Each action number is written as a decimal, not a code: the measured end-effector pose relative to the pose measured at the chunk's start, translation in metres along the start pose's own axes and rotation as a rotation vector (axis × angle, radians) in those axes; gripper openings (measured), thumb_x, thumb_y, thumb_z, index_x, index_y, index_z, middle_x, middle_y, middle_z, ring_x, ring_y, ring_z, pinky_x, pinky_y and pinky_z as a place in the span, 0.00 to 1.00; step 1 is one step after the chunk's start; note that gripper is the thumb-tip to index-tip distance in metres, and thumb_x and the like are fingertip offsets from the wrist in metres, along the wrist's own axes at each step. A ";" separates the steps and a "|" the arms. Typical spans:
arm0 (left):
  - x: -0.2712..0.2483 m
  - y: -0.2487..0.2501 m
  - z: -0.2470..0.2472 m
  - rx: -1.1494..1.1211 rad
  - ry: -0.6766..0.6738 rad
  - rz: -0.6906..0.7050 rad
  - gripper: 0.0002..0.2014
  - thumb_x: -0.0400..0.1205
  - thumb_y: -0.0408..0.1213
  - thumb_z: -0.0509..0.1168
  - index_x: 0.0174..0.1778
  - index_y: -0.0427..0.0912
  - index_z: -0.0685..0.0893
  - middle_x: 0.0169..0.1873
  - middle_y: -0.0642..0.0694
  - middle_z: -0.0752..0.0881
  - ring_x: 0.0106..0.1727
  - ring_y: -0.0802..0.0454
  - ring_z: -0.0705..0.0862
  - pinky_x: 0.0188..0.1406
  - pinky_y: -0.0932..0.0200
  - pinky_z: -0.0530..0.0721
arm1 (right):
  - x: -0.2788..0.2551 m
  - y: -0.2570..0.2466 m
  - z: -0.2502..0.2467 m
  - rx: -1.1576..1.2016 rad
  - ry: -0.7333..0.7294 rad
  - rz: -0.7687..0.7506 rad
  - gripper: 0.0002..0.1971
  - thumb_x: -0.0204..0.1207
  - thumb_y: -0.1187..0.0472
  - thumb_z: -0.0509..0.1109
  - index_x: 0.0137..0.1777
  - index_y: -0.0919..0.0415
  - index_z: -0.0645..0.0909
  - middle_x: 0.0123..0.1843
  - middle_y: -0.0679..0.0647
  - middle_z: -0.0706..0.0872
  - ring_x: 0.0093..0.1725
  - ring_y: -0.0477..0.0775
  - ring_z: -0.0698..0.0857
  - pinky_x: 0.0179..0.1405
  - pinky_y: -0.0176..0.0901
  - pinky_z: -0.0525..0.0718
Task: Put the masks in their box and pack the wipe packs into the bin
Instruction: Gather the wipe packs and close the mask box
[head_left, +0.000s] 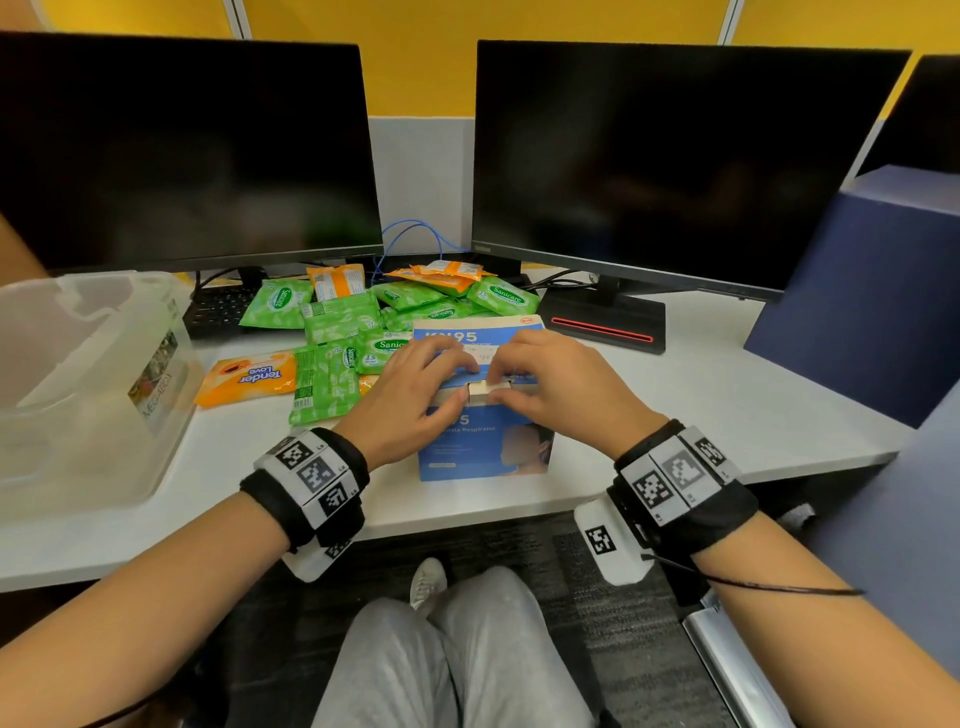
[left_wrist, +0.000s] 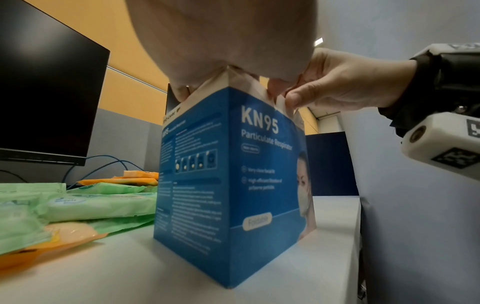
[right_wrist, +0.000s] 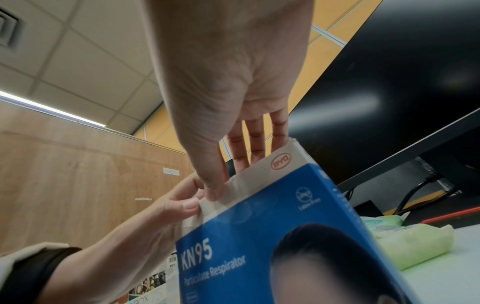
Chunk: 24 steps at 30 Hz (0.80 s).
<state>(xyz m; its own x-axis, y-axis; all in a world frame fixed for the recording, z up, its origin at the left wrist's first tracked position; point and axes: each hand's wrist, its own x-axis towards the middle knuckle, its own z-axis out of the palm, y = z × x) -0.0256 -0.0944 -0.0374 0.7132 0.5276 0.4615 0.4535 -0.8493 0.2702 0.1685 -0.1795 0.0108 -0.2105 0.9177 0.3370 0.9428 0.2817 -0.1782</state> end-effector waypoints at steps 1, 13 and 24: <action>0.000 0.000 0.000 0.000 0.007 -0.002 0.18 0.81 0.51 0.51 0.59 0.47 0.77 0.62 0.49 0.76 0.66 0.51 0.72 0.63 0.60 0.63 | 0.002 -0.001 0.000 -0.007 -0.009 0.002 0.07 0.76 0.47 0.69 0.50 0.46 0.83 0.49 0.44 0.82 0.51 0.47 0.80 0.44 0.45 0.80; 0.020 -0.001 -0.002 -0.210 -0.137 -0.356 0.38 0.66 0.73 0.65 0.68 0.57 0.70 0.80 0.43 0.58 0.83 0.47 0.54 0.79 0.45 0.63 | 0.016 0.001 -0.010 0.113 -0.145 0.099 0.17 0.75 0.51 0.73 0.62 0.49 0.78 0.63 0.47 0.80 0.62 0.48 0.79 0.56 0.41 0.78; 0.035 0.008 0.015 -0.310 -0.095 -0.294 0.27 0.80 0.34 0.67 0.75 0.39 0.68 0.73 0.42 0.71 0.71 0.48 0.74 0.68 0.62 0.71 | 0.034 -0.003 0.032 0.034 -0.190 0.371 0.32 0.85 0.58 0.56 0.85 0.49 0.45 0.84 0.57 0.58 0.85 0.64 0.51 0.80 0.69 0.52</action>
<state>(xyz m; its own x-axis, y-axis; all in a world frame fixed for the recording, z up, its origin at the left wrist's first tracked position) 0.0113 -0.0826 -0.0317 0.6301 0.7347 0.2513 0.4730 -0.6199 0.6261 0.1500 -0.1399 -0.0063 0.0945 0.9932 0.0681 0.9554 -0.0713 -0.2867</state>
